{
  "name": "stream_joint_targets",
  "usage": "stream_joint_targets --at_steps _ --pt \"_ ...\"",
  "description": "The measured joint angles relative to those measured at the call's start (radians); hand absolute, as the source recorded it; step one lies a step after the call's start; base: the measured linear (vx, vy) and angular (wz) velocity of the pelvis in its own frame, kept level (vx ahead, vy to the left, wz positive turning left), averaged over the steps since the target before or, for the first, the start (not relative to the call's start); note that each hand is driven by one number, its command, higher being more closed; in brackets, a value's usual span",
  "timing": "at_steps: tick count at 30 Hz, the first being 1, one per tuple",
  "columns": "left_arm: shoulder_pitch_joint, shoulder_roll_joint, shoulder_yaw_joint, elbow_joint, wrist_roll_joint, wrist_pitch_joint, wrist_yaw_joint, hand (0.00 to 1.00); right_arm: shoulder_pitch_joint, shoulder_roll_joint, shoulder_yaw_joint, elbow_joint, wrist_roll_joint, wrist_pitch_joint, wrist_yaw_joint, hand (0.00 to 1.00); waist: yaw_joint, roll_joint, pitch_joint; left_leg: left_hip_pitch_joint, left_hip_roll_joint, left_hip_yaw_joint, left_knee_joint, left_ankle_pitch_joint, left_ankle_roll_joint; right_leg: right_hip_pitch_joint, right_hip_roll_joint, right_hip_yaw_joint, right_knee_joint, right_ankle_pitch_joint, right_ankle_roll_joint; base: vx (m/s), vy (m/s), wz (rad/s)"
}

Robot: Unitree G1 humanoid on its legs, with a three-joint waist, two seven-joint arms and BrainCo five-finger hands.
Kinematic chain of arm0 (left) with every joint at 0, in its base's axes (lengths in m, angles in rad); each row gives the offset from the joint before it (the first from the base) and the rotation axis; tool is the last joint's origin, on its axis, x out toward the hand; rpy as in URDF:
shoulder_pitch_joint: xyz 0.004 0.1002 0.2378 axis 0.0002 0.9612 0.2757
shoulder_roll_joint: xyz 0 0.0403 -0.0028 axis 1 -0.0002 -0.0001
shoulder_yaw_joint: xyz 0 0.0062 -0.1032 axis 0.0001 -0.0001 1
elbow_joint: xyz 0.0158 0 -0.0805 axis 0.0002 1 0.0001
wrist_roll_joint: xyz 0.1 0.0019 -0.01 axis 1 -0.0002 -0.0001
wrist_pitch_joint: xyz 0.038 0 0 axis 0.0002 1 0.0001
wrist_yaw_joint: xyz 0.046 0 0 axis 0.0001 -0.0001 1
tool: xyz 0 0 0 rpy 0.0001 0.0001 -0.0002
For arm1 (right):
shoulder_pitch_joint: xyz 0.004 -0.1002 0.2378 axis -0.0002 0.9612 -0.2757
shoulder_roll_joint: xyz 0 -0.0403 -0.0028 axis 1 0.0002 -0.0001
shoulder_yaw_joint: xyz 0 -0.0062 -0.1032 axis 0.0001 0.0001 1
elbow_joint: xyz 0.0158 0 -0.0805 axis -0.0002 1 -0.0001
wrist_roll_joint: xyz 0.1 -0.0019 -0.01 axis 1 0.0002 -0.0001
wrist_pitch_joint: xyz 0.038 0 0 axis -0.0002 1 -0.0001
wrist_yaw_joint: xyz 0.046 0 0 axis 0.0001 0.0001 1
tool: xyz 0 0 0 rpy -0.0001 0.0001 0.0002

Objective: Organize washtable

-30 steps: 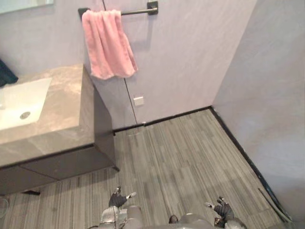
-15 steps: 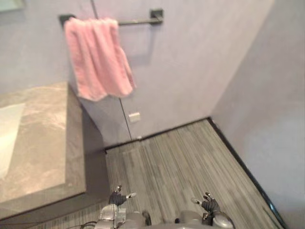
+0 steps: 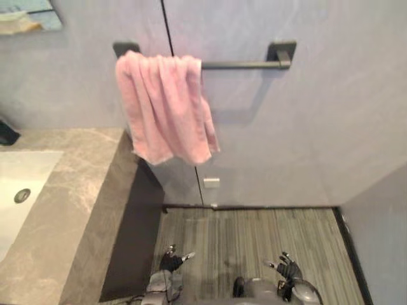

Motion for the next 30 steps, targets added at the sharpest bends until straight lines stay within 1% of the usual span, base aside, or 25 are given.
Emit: stream_joint_targets --at_steps 1,2,3,4,5,6,7,9,11,12,13,14,15,16,17,18,19,20,21,22,23,24,26,28,30 --pt "0.0 -0.004 0.0 -0.004 0.0 0.0 0.0 0.0 0.003 0.001 0.0 -0.003 0.0 0.0 0.0 0.0 0.002 0.0 0.0 -0.011 0.007 0.02 -0.022 0.0 0.0 0.019 -0.003 0.0 -0.014 0.0 0.0 0.26 -0.126 0.02" --pt "0.0 -0.012 -0.004 -0.012 0.002 0.0 0.0 0.0 0.003 0.001 -0.001 -0.003 0.0 0.001 0.0 0.0 0.008 0.0 -0.001 -0.032 0.006 0.044 -0.102 0.0 0.0 0.041 -0.01 0.001 -0.035 0.0 0.0 0.18 -0.031 -0.09" --pt "-0.001 -0.011 -0.021 -0.016 0.007 0.0 0.0 0.0 0.006 0.0 -0.004 -0.002 0.0 0.001 -0.001 0.0 0.013 0.002 -0.002 -0.058 -0.002 0.044 -0.214 0.001 -0.001 0.055 -0.014 0.002 -0.057 0.0 0.001 0.17 0.0 -0.12" --pt "-0.002 -0.01 -0.028 -0.017 0.007 -0.001 0.0 0.0 0.006 0.0 -0.004 -0.002 0.0 0.001 -0.001 0.0 0.014 0.003 -0.002 -0.07 -0.011 0.037 -0.278 0.005 -0.004 0.058 -0.017 0.002 -0.062 -0.002 0.005 0.16 0.058 -0.04" --pt "-0.003 -0.008 -0.039 -0.017 0.007 -0.001 0.0 0.0 0.011 0.001 -0.004 -0.001 0.0 0.001 -0.002 0.0 0.014 0.002 -0.003 -0.082 -0.031 0.033 -0.405 0.028 -0.02 0.069 -0.024 0.003 -0.071 -0.008 0.021 0.12 0.073 0.0" --pt "-0.004 -0.008 -0.043 -0.016 0.007 -0.001 0.0 0.0 0.014 -0.001 -0.005 -0.002 0.001 0.001 -0.002 0.0 0.014 0.005 -0.006 -0.084 -0.041 0.029 -0.461 0.063 -0.02 0.071 -0.024 0.007 -0.074 -0.014 0.034 0.12 0.126 -0.18" --pt "-0.001 -0.009 -0.051 -0.015 0.007 -0.001 0.001 0.0 0.017 -0.007 -0.004 0.002 -0.001 0.002 -0.002 0.0 0.02 0.013 -0.012 -0.077 -0.055 0.002 -0.499 0.192 -0.007 0.072 -0.019 0.03 -0.075 -0.026 0.055 0.14 0.164 -0.34" --pt "0.0 0.01 -0.057 -0.012 0.007 0.0 0.0 0.0 0.019 0.021 0.0 0.001 0.0 0.007 -0.002 0.0 0.017 -0.023 -0.026 -0.041 -0.08 0.025 -0.533 0.188 -0.002 0.084 -0.049 0.066 -0.086 -0.031 0.078 0.14 0.153 -0.39" --pt "-0.001 0.031 -0.057 -0.011 0.007 0.002 -0.001 0.0 0.028 0.047 0.001 0.002 0.0 0.015 -0.001 0.0 0.019 -0.065 -0.047 -0.028 -0.106 0.071 -0.546 0.171 0.019 0.066 -0.083 0.099 -0.086 -0.034 0.098 0.15 0.145 -0.45" --pt "-0.001 0.036 -0.057 -0.01 0.007 0.002 -0.002 0.0 0.028 0.052 0.002 0.003 -0.001 0.017 -0.001 0.0 0.021 -0.074 -0.049 -0.014 -0.118 0.095 -0.555 0.157 0.034 0.063 -0.101 0.112 -0.067 -0.039 0.114 0.14 0.143 -0.43" --pt "-0.001 0.035 -0.058 -0.008 0.007 0.002 -0.003 0.0 0.026 0.05 0.001 0.002 -0.003 0.016 0.001 0.0 0.02 -0.073 -0.046 0.001 -0.124 0.102 -0.563 0.145 0.037 0.052 -0.106 0.126 -0.032 -0.042 0.121 0.12 0.158 -0.46" --pt "-0.002 0.031 -0.059 0.011 0.007 0.002 -0.01 0.0 0.025 0.043 0.002 -0.003 -0.002 0.015 0.004 0.0 0.017 -0.068 -0.045 0.035 -0.132 0.123 -0.584 0.132 0.041 0.0 -0.12 0.15 0.114 -0.043 0.126 0.05 0.18 -0.4" --pt "-0.002 0.033 -0.059 0.019 0.007 0.002 -0.018 0.0 0.026 0.042 0.001 -0.008 -0.002 0.014 0.004 0.0 0.016 -0.071 -0.044 0.081 -0.142 0.133 -0.598 0.12 0.051 -0.065 -0.136 0.165 0.295 -0.023 0.145 0.05 0.188 -0.29" --pt "-0.001 0.035 -0.06 0.022 0.007 0.002 -0.02 0.0 0.027 0.043 0.002 -0.007 -0.001 0.013 0.005 0.0 0.013 -0.064 -0.04 0.106 -0.146 0.131 -0.6 0.114 0.057 -0.099 -0.143 0.174 0.374 -0.019 0.142 0.09 0.159 0.04" --pt "-0.002 0.038 -0.06 0.028 0.007 0.003 -0.019 0.0 0.03 0.04 0.001 -0.007 -0.002 0.012 0.005 0.0 0.011 -0.072 -0.043 0.132 -0.15 0.12 -0.599 0.096 0.061 -0.126 -0.145 0.189 0.46 -0.042 0.137 0.11 0.113 0.35" --pt "-0.001 0.037 -0.061 0.031 0.007 0.003 -0.02 0.0 0.033 0.04 0.002 -0.006 -0.002 0.01 0.006 0.0 0.008 -0.073 -0.043 0.154 -0.149 0.103 -0.602 0.088 0.061 -0.138 -0.142 0.187 0.46 -0.068 0.142 0.11 0.091 0.46" --pt "-0.001 0.036 -0.061 0.03 0.007 0.002 -0.02 0.0 0.035 0.04 0.002 -0.006 -0.002 0.009 0.006 0.0 0.008 -0.073 -0.043 0.157 -0.148 0.095 -0.603 0.088 0.061 -0.146 -0.141 0.187 0.442 -0.075 0.146 0.13 0.042 0.61" --pt "0.0 0.036 -0.059 0.028 0.007 0.002 -0.02 0.0 0.034 0.04 0.002 -0.005 -0.002 0.006 0.006 0.0 0.003 -0.072 -0.044 0.158 -0.147 0.076 -0.608 0.09 0.058 -0.159 -0.135 0.188 0.366 -0.079 0.143 0.13 -0.003 0.56" --pt "0.001 0.037 -0.056 0.028 0.007 0.002 -0.019 0.0 0.032 0.039 0.002 -0.001 -0.002 0.005 0.006 0.0 0.002 -0.072 -0.045 0.158 -0.149 0.064 -0.608 0.092 0.047 -0.158 -0.124 0.192 0.242 -0.057 0.128 0.18 -0.045 0.46" --pt "0.003 0.038 -0.055 0.028 0.007 0.001 -0.019 0.0 0.033 0.041 0.003 0.001 -0.002 0.004 0.006 0.0 0.003 -0.076 -0.048 0.157 -0.152 0.063 -0.606 0.088 0.039 -0.155 -0.12 0.192 0.166 -0.005 0.112 0.15 -0.063 0.16" --pt "0.001 0.039 -0.055 0.032 0.007 0.002 -0.018 0.0 0.033 0.054 0.0 0.009 -0.001 0.003 0.006 0.0 0.009 -0.096 -0.061 0.158 -0.166 0.056 -0.601 0.078 0.025 -0.146 -0.125 0.195 0.102 0.041 0.13 0.26 -0.128 0.03" --pt "0.006 0.022 -0.056 0.038 0.007 0.002 -0.019 0.0 0.031 0.038 -0.001 0.007 -0.001 -0.001 0.007 0.0 0.002 -0.063 -0.068 0.162 -0.143 0.049 -0.606 0.082 0.019 -0.129 -0.108 0.184 0.076 0.047 0.118 0.23 -0.112 0.04" --pt "0.005 0.005 -0.056 0.051 0.007 0.002 -0.018 0.0 0.029 0.025 0.0 0.007 -0.001 -0.002 0.006 0.0 -0.01 -0.045 -0.071 0.169 -0.125 0.038 -0.623 0.084 0.006 -0.111 -0.088 0.169 0.038 0.048 0.118 0.21 -0.113 0.1" --pt "0.005 -0.005 -0.056 0.051 0.006 0.002 -0.018 0.0 0.028 0.021 -0.001 0.006 -0.001 -0.003 0.003 0.0 -0.01 -0.026 -0.073 0.186 -0.109 0.028 -0.636 0.086 0.0 -0.08 -0.069 0.146 0.008 0.05 0.114 0.16 -0.103 0.2" --pt "0.006 -0.018 -0.057 0.051 0.006 0.002 -0.018 0.0 0.028 0.022 -0.001 0.013 -0.001 -0.002 0.002 0.0 -0.009 -0.033 -0.07 0.204 -0.098 0.008 -0.658 0.093 -0.012 -0.044 -0.058 0.123 -0.021 0.052 0.111 0.09 -0.085 0.27"
